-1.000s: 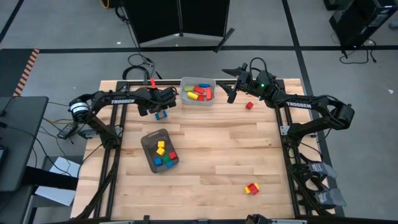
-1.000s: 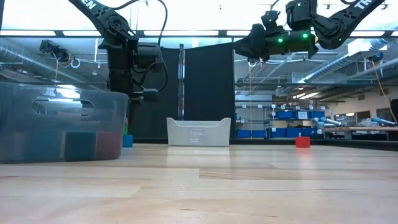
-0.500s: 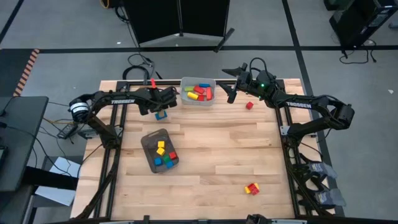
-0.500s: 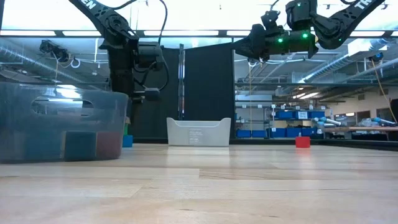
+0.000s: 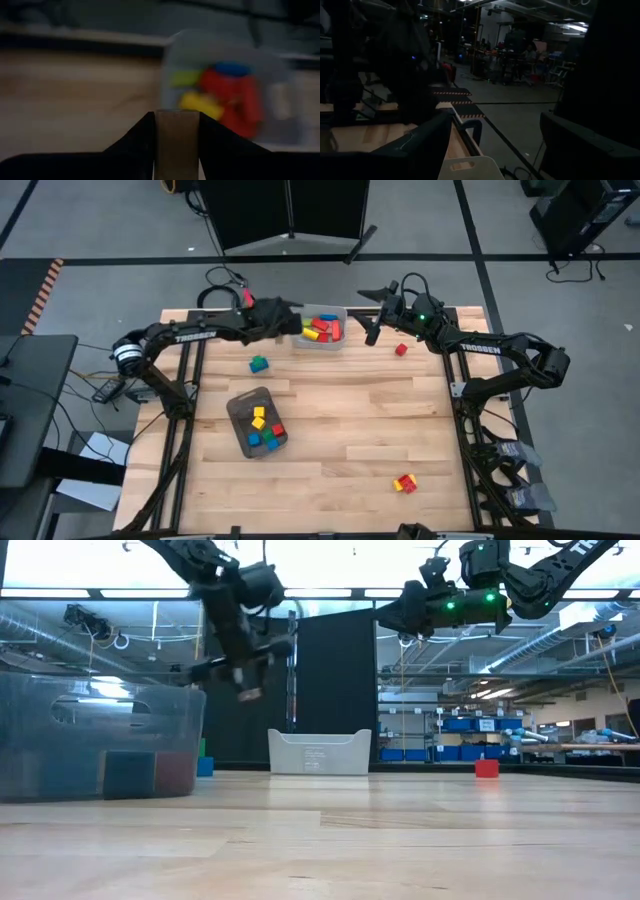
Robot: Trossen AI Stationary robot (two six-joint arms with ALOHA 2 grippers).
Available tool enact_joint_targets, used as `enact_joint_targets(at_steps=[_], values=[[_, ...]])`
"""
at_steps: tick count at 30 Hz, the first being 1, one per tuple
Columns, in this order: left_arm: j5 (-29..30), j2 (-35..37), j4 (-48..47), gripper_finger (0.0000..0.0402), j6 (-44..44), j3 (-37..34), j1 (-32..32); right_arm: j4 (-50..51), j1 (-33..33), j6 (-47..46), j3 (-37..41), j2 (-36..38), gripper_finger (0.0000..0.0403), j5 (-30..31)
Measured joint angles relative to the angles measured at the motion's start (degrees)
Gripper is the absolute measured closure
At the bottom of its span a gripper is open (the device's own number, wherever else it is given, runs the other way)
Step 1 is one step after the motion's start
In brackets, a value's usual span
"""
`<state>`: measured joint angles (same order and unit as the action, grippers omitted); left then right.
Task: Sort blocks by size
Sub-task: Put the brown rectangular block into the gray bin, then put the red game piece into the black bin
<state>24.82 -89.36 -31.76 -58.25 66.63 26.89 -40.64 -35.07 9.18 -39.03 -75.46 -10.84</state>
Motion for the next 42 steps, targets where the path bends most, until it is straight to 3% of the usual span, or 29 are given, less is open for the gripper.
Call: enact_joint_targets(at_steps=[9, 13, 19, 25, 30, 34, 37, 39, 42], values=[[-5.0, -14.38, 9.99, 0.0283, 15.31, 10.52, 2.61, 0.81, 0.3, -1.15, 0.0, 0.01, 0.0086, 2.04], [-5.29, -19.66, 10.94, 0.0281, 20.8, 17.38, 3.3, 6.84, 2.48, 0.22, -0.04, 1.44, 0.0086, 2.16], [-6.34, -22.36, 10.28, 0.0224, 27.27, 21.3, 3.53, 18.31, 8.58, 3.15, -0.04, 4.23, 0.0086, 2.85], [-8.61, -22.45, 10.43, 0.0138, 32.66, 21.37, 3.48, 30.52, 18.2, 6.16, -0.04, 9.04, 0.0086, 16.5], [-8.32, -20.9, 10.44, 0.0085, 38.27, 21.35, 3.42, 46.56, 26.98, -5.94, -0.04, 14.42, 0.0086, 28.2], [-7.75, -16.57, 9.64, 0.0083, 42.19, 21.25, 2.87, 59.87, 34.78, -20.75, -0.04, 16.35, 0.0086, 35.15], [-7.66, -11.85, 9.34, 0.0094, 44.25, 18.46, 2.56, 67.87, 39.37, -31.2, -0.02, 15.62, 0.0086, 43.97], [-7.65, -7.65, 10.37, 0.0102, 44.49, 15.3, 2.34, 72.43, 39.94, -36.81, -0.02, 14.78, 0.0086, 49.09], [-8.32, -0.2, 11.99, 0.0115, 44.24, 9.11, 2.01, 76.12, 36.63, -40.15, -0.02, 13.46, 0.0086, 49.74]])
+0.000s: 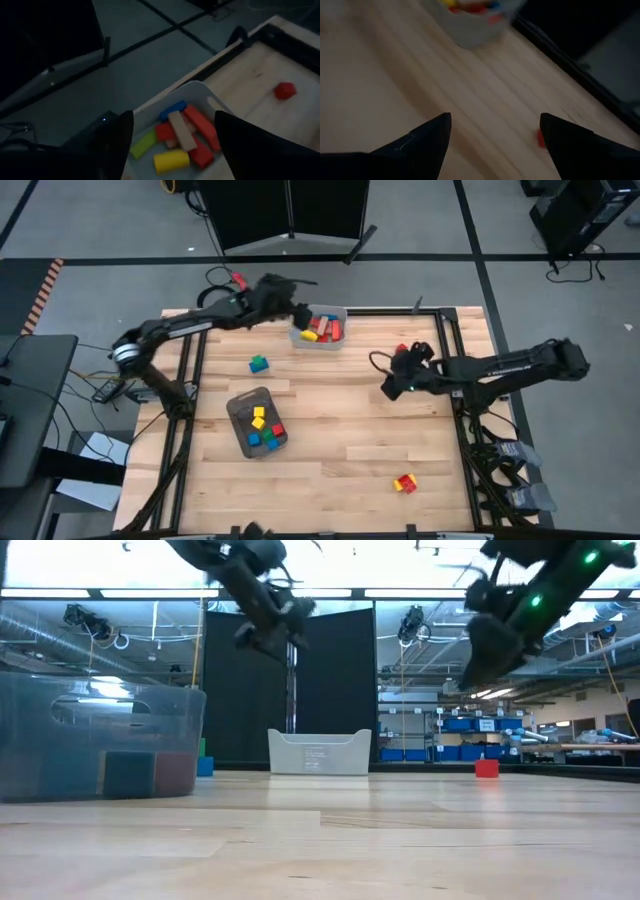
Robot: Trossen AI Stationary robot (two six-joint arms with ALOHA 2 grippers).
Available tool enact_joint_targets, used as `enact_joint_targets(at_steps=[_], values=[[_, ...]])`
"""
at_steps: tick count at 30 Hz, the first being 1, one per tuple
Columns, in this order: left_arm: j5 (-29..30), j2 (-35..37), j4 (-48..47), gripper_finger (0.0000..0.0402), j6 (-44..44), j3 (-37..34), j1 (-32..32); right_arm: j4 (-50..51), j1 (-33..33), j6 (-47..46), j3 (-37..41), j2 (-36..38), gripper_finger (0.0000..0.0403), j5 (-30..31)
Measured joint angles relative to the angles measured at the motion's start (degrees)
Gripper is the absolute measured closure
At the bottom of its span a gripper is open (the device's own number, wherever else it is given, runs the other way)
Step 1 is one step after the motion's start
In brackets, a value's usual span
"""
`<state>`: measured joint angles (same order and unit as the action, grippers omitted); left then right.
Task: Sort blocks by size
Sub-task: Put the red game piece into the black bin
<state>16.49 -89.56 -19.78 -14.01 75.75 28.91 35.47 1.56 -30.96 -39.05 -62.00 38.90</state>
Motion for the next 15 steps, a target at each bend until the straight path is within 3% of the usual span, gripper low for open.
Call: enact_joint_targets(at_steps=[11, 15], values=[[-0.93, 22.57, 5.06, 0.0129, -4.9, -22.76, -8.26, 1.9, -23.47, 15.69, 0.04, -1.79, 0.0086, -13.3], [-1.11, 27.23, 5.7, 0.0129, -6.43, -27.3, -12.12, 2.38, -27.92, 17.11, 0.04, -1.65, 0.0086, -24.83]])
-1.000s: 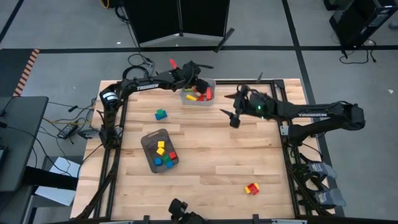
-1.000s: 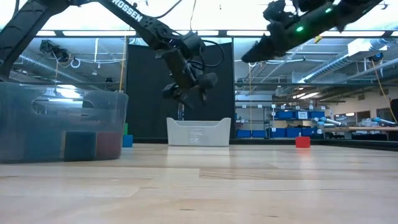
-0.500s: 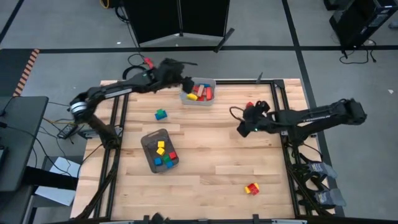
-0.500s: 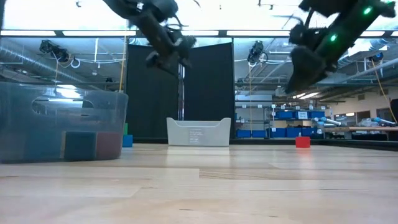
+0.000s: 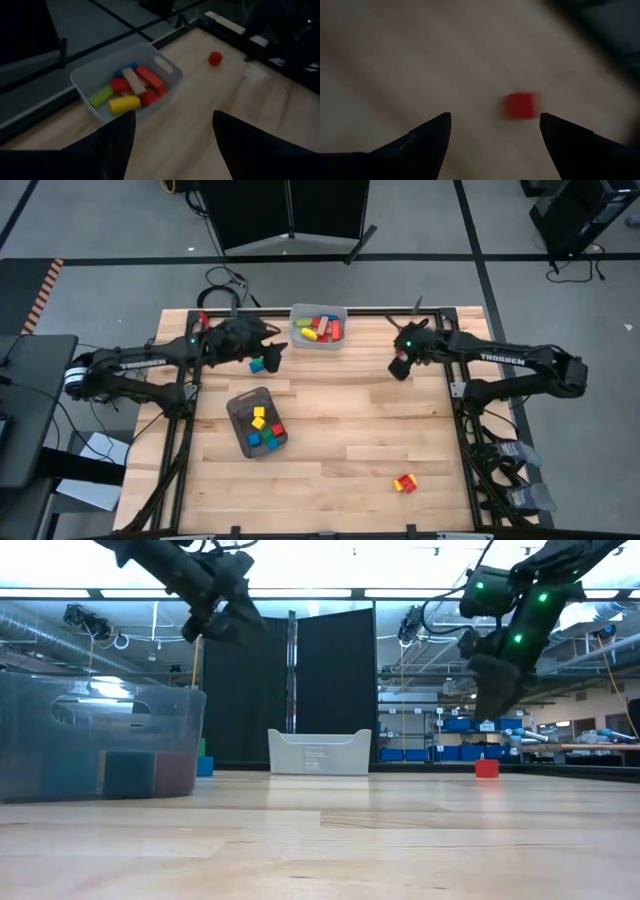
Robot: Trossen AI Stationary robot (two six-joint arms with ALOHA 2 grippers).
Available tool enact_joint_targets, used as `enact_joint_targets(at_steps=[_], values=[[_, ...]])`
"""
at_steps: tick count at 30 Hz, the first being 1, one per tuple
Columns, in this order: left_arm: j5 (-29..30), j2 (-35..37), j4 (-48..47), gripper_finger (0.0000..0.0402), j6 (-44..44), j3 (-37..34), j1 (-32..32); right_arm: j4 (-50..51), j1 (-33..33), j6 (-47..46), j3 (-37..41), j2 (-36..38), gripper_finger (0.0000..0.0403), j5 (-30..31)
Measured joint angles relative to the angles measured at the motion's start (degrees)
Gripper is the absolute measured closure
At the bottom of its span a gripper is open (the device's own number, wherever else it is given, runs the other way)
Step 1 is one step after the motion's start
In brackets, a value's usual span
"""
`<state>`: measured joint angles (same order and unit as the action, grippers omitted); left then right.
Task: Sort blocks by size
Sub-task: Put the red game piece into the black bin
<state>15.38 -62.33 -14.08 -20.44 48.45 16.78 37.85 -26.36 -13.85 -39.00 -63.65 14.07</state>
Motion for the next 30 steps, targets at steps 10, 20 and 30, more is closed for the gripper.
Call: enact_joint_targets(at_steps=[10, 20, 30], values=[[2.04, 2.08, -0.69, 0.013, -1.12, -3.85, -5.45, 0.85, 32.57, -13.5, 0.02, 3.21, 0.0097, -12.46], [3.21, 2.01, -0.53, 0.013, -0.94, -3.85, -5.71, 5.84, 65.44, -49.42, -7.36, 1.81, 0.0117, -5.22], [3.47, 1.97, -0.38, 0.013, -0.88, -3.83, -5.71, 22.28, 77.81, -68.79, -22.97, -14.94, 0.0144, -0.15]])
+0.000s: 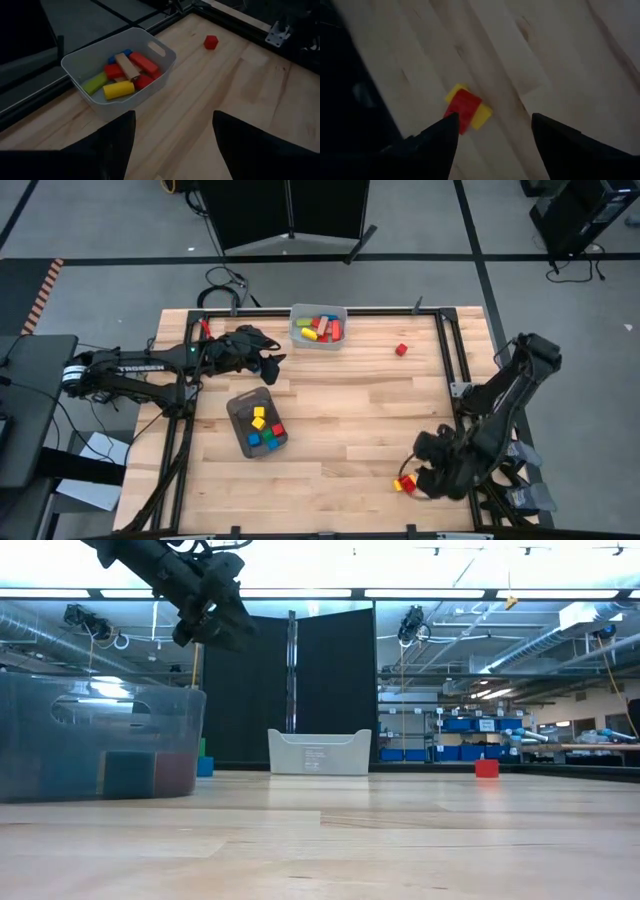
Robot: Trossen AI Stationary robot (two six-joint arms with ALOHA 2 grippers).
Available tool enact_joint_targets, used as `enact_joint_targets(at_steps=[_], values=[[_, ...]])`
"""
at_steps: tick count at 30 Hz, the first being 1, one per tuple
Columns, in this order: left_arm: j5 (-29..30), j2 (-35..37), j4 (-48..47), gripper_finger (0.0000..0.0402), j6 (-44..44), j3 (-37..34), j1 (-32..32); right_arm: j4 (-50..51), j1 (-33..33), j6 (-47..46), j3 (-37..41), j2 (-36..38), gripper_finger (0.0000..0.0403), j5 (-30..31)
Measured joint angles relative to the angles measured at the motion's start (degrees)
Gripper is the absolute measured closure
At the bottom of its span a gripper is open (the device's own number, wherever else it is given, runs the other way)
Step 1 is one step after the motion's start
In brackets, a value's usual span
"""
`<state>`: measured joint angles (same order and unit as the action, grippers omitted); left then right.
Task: Sort blocks by size
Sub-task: Put the red game piece into the black bin
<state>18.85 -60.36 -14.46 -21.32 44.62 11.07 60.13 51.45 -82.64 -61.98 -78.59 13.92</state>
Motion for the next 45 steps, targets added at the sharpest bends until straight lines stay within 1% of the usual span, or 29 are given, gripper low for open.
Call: enact_joint_targets(at_steps=[4, 6, 8, 13, 19, 22, 26, 32, 40, 45], values=[[0.0, 0.0, 0.09, 0.013, 0.0, 0.0, 0.0, 3.1, 0.67, -1.95, -5.79, -7.77, 0.0163, -0.29], [0.02, 0.0, 0.15, 0.013, 0.05, 0.02, 0.0, 4.81, 0.69, -4.26, -8.27, -11.22, 0.0164, -0.35], [0.02, 0.0, 0.36, 0.013, 0.2, 0.02, 0.0, 6.72, 0.67, -6.82, -10.17, -14.18, 0.0155, -1.01], [0.01, -0.01, 0.94, 0.013, 0.26, 0.02, 0.0, 7.79, 0.67, -10.83, -13.23, -18.74, 0.0104, -3.63], [0.0, -0.02, 1.35, 0.013, 0.23, 0.02, 0.0, 7.54, 0.71, -16.07, -14.07, -20.16, 0.0027, -4.84], [0.0, -0.02, 1.44, 0.013, 0.15, 0.04, 0.0, 7.61, 0.71, -17.72, -14.1, -20.56, 0.001, -4.91], [0.0, -0.02, 1.41, 0.013, 0.11, 0.04, 0.0, 6.68, 0.71, -17.74, -14.1, -21.81, 0.0014, -5.01], [0.0, -0.02, 1.81, 0.013, 0.09, 0.04, 0.0, 4.41, 0.71, -16.54, -14.1, -23.39, 0.0039, -5.49], [0.0, -0.02, 2.32, 0.013, 0.07, 0.04, 0.0, 3.14, 0.64, -16.43, -14.07, -23.6, 0.0067, -5.63], [0.0, -0.02, 2.63, 0.013, 0.1, 0.04, 0.0, 1.97, 0.33, -16.33, -13.98, -25.54, 0.0077, -5.46]])
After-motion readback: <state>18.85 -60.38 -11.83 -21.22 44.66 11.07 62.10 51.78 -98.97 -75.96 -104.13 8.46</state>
